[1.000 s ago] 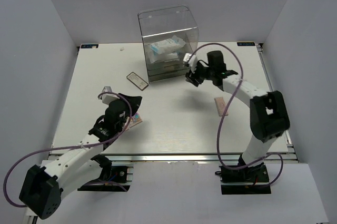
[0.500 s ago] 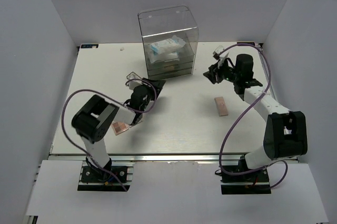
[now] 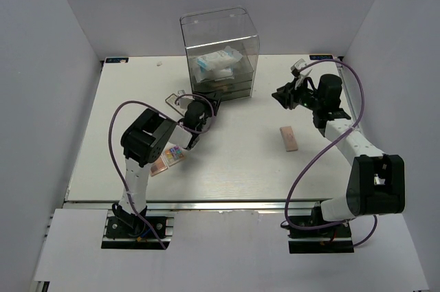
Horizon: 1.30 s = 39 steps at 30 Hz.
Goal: Organize the makeup
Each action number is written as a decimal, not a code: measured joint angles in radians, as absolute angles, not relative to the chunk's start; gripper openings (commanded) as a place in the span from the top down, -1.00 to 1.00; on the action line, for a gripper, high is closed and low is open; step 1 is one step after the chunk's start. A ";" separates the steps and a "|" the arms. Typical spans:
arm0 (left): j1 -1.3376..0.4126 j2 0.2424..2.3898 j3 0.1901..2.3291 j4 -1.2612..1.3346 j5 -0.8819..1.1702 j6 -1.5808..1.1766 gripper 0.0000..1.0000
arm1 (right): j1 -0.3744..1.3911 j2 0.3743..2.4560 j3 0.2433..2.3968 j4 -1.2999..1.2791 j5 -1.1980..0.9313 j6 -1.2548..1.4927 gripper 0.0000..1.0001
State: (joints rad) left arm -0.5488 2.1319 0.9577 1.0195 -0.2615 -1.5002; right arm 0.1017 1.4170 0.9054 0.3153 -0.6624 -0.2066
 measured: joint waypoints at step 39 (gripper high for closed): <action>-0.557 2.207 1.135 0.739 -0.356 -1.540 0.42 | 0.078 1.406 0.884 0.366 -0.678 -0.138 0.20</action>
State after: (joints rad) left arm -0.5568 2.2066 1.1347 0.7391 -0.3565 -1.5398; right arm 0.0780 1.4063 0.8841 0.3660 -0.6777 -0.1375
